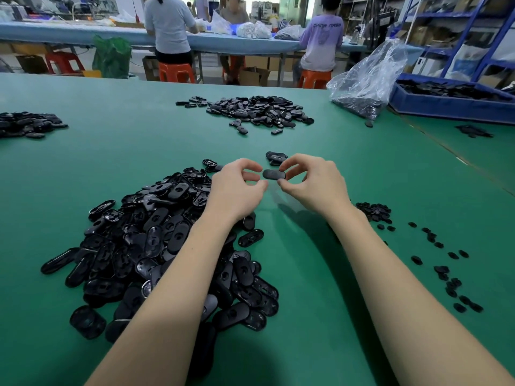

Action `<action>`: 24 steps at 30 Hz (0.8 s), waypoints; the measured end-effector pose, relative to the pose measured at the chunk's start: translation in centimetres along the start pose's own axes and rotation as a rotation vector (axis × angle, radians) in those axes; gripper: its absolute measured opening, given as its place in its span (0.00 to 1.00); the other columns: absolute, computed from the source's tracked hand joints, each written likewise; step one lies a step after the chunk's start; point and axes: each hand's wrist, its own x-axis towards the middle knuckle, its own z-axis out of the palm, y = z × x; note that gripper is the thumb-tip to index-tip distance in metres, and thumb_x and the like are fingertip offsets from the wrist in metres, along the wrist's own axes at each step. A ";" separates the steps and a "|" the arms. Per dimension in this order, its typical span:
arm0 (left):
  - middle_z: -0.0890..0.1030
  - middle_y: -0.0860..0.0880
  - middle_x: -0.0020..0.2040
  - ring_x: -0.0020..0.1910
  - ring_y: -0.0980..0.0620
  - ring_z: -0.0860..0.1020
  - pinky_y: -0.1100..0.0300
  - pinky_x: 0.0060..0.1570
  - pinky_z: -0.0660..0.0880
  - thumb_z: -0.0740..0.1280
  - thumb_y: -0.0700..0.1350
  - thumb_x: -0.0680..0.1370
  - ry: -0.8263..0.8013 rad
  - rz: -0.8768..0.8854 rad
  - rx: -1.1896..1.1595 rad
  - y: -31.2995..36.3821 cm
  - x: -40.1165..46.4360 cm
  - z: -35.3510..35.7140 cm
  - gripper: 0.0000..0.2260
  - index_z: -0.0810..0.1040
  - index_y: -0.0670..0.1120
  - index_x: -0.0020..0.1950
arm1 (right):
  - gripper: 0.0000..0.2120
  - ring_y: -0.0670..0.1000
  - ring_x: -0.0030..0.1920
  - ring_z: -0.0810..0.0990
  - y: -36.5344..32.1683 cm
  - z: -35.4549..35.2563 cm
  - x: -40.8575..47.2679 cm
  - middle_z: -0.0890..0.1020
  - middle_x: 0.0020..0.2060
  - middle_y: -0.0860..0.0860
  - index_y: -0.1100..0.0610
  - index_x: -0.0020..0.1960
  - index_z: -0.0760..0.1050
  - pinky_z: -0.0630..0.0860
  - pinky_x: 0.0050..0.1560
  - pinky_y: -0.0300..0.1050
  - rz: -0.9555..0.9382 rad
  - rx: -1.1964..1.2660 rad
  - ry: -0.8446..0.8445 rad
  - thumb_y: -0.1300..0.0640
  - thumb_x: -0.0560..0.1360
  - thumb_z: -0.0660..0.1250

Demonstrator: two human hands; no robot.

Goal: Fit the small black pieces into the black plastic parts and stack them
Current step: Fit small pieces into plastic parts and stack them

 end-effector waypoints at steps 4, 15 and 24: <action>0.83 0.57 0.41 0.31 0.67 0.75 0.80 0.36 0.67 0.67 0.41 0.77 0.032 0.099 0.149 -0.1 0.3 -0.4 0.07 0.83 0.51 0.50 | 0.09 0.47 0.49 0.79 0.8 0.9 3.8 0.84 0.48 0.41 0.44 0.52 0.82 0.68 0.44 0.41 0.141 -0.053 0.011 0.50 0.72 0.73; 0.84 0.52 0.52 0.52 0.49 0.81 0.53 0.59 0.77 0.61 0.36 0.77 -0.033 0.124 0.401 -0.5 0.1 -1.4 0.15 0.83 0.52 0.52 | 0.08 0.53 0.47 0.79 0.8 2.4 8.3 0.85 0.50 0.48 0.44 0.51 0.81 0.69 0.42 0.41 0.294 -0.167 -0.061 0.53 0.72 0.73; 0.76 0.51 0.69 0.71 0.47 0.66 0.51 0.71 0.64 0.61 0.38 0.78 -0.150 0.273 0.800 -0.8 -0.1 -1.2 0.22 0.74 0.54 0.70 | 0.12 0.51 0.53 0.82 -0.3 0.0 4.6 0.85 0.49 0.44 0.44 0.53 0.80 0.72 0.41 0.41 0.276 -0.090 -0.045 0.53 0.71 0.71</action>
